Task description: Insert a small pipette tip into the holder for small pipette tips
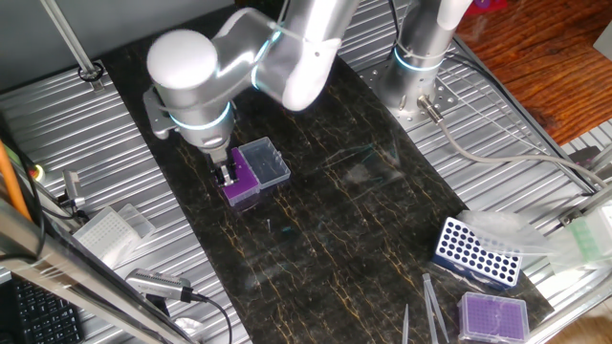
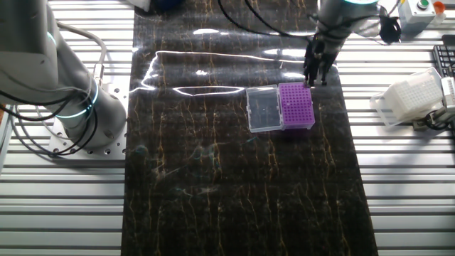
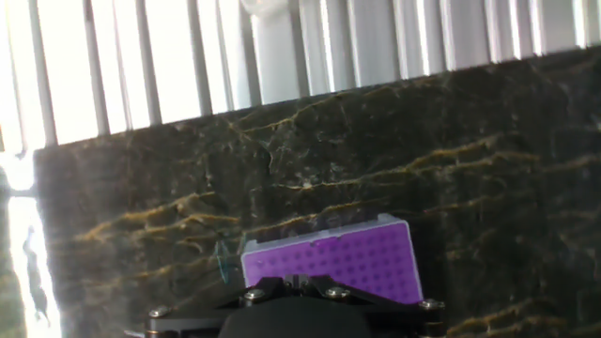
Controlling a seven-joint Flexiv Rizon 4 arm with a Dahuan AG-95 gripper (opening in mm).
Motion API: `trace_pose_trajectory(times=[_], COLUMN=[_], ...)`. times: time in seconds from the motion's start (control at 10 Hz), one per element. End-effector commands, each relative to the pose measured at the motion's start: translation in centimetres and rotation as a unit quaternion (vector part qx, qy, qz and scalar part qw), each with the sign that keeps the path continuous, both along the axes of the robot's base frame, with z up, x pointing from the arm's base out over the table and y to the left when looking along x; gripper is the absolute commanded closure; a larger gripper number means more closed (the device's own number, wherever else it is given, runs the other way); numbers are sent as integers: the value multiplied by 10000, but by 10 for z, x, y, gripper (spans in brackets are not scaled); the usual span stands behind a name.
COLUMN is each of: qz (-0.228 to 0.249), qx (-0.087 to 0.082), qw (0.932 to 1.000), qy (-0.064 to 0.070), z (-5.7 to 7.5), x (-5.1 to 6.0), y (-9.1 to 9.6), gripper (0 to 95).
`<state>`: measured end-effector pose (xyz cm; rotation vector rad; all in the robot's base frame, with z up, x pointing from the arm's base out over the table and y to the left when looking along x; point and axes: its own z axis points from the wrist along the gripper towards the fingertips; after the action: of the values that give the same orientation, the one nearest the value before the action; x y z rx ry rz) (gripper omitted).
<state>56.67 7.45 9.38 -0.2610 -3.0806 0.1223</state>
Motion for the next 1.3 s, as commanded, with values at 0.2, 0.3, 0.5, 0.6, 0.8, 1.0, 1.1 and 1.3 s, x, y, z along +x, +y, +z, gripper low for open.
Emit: trace_pose_trajectory(times=[0.2, 0.3, 0.5, 0.6, 0.8, 1.0, 1.1, 1.3], qz=[56, 30, 74, 110, 176, 205, 227, 267], qx=[148, 166, 216, 216, 234, 243, 242, 211], qw=[9998, 9998, 9997, 9997, 9996, 9995, 9994, 9994], qy=[-106, -94, -77, -56, -46, -34, -29, -38], z=[2, 3, 6, 7, 9, 12, 13, 14], x=[3, 5, 9, 10, 12, 15, 17, 17], y=[5, 7, 15, 17, 20, 24, 26, 27], gripper=[950, 950, 950, 950, 950, 950, 950, 950])
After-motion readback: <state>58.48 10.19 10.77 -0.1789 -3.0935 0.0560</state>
